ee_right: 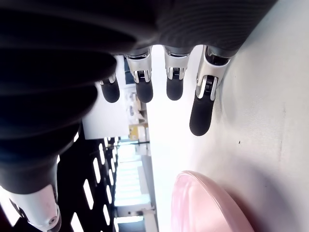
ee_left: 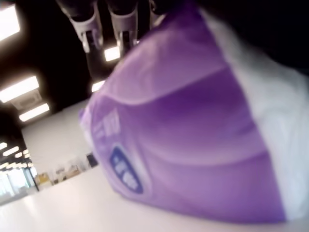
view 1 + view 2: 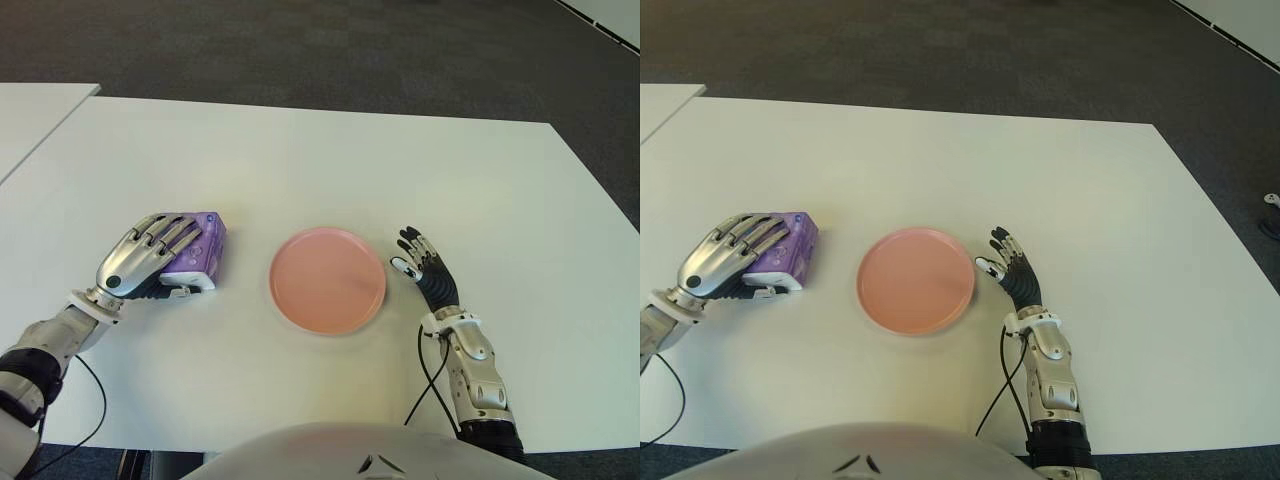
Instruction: Put the tissue paper into the plate.
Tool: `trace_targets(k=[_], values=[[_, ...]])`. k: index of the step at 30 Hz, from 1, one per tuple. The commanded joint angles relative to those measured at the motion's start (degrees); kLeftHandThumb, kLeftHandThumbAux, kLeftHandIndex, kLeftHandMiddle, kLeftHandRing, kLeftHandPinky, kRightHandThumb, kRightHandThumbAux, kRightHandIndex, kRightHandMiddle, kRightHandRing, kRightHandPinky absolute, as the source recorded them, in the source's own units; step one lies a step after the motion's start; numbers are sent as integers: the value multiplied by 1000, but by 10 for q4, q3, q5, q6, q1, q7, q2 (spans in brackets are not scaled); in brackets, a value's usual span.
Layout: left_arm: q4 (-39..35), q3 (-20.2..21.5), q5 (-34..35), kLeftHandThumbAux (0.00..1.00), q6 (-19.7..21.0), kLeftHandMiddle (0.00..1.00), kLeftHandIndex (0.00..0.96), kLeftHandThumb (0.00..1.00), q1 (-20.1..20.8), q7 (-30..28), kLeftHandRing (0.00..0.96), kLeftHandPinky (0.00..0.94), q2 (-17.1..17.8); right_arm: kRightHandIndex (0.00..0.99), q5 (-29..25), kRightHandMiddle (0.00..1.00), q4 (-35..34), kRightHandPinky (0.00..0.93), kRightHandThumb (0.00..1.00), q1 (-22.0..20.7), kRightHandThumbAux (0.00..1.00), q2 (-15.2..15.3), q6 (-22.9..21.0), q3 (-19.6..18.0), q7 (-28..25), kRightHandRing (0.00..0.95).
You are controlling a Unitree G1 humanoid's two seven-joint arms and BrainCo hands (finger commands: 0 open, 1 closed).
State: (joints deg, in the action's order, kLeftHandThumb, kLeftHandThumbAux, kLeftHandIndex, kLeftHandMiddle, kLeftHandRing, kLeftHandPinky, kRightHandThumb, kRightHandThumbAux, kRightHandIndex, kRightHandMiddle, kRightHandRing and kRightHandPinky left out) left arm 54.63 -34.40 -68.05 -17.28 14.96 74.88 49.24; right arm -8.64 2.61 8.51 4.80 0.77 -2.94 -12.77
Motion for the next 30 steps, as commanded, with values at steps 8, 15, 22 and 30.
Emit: trace_targets(k=[8, 15, 22, 30], values=[[144, -86, -16, 699, -32, 829, 441, 736, 57, 92, 829, 846, -58, 0, 6, 34, 19, 0, 0, 26, 684, -1, -30, 7, 6, 6], [160, -100, 2, 700, -56, 853, 442, 737, 66, 121, 851, 851, -71, 0, 4, 30, 20, 0, 0, 26, 679, 1, -29, 4, 5, 2], [165, -108, 15, 700, -61, 856, 442, 736, 68, 129, 854, 850, -76, 0, 2, 27, 25, 1, 0, 25, 686, 2, -27, 1, 2, 3], [162, -121, 25, 700, -75, 855, 442, 736, 70, 139, 852, 847, -77, 0, 1, 25, 35, 0, 0, 20, 687, 2, -22, -1, -1, 1]])
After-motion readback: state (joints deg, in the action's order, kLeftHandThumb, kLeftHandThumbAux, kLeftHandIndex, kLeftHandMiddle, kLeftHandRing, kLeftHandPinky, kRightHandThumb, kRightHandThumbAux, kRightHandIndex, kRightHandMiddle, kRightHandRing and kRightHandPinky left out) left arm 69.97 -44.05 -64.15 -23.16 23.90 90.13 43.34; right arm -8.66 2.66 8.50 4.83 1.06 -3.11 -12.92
